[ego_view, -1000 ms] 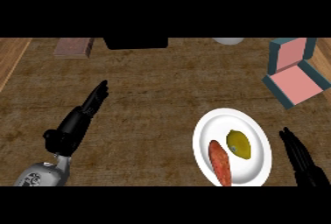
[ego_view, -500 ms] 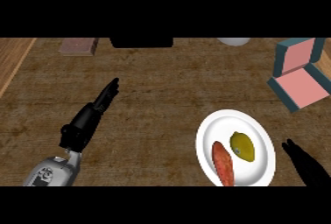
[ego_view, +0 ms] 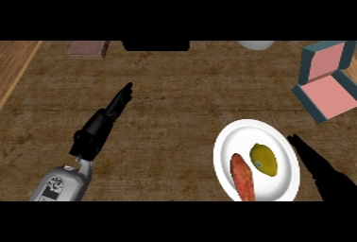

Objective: Pick the lemon from the plate and place it in the cardboard box

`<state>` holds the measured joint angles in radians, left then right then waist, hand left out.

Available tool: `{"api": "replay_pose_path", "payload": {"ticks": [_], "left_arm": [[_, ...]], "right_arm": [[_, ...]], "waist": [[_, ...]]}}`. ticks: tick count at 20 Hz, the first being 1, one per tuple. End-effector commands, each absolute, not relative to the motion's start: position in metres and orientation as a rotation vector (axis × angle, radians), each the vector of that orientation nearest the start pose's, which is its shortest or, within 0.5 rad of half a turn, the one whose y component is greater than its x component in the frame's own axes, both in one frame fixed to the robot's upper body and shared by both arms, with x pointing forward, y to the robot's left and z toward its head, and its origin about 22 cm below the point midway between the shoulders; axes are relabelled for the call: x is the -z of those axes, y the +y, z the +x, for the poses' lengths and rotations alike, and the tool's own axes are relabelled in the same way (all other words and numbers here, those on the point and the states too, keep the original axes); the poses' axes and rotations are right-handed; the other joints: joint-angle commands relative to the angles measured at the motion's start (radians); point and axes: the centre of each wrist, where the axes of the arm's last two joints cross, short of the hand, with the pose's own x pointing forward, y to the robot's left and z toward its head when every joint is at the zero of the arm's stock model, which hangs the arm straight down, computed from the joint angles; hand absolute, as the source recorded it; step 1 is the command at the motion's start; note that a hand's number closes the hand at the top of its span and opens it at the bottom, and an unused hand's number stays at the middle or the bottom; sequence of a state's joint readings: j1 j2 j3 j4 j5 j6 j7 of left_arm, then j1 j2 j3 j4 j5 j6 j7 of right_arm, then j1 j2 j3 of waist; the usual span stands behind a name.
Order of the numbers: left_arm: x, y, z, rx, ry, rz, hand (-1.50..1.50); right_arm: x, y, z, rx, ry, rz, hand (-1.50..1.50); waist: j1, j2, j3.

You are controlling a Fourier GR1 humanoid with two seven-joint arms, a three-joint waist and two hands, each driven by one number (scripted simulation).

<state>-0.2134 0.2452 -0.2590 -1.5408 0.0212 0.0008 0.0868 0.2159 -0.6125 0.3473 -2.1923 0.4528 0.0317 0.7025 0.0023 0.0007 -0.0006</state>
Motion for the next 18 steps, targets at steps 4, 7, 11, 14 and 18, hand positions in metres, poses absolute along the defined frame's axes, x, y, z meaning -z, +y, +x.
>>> {"api": "replay_pose_path", "payload": {"ticks": [4,7,11,14,18], "left_arm": [[-0.045,0.222,0.284,0.440,-1.609,-0.037,0.00],[-0.041,0.190,0.274,0.449,-1.606,-0.048,0.00],[-0.055,0.234,0.286,0.460,-1.587,-0.038,0.00],[-0.039,0.222,0.288,0.438,-1.618,-0.022,0.00],[-0.044,0.220,0.283,0.455,-1.600,-0.044,0.00]], "right_arm": [[-0.067,-0.224,0.176,-0.832,-1.107,-0.669,-1.50],[-0.063,-0.233,0.188,-0.815,-1.058,-0.655,-1.50],[-0.059,-0.228,0.195,-0.839,-1.031,-0.663,-1.50],[-0.051,-0.240,0.190,-0.817,-1.069,-0.677,-1.50],[-0.036,-0.225,0.178,-0.833,-1.100,-0.690,-1.50]], "waist": [[-0.001,-0.001,0.001],[-0.002,-0.001,0.001],[-0.001,-0.001,0.001],[-0.005,-0.001,0.001],[-0.005,-0.001,0.001]]}}
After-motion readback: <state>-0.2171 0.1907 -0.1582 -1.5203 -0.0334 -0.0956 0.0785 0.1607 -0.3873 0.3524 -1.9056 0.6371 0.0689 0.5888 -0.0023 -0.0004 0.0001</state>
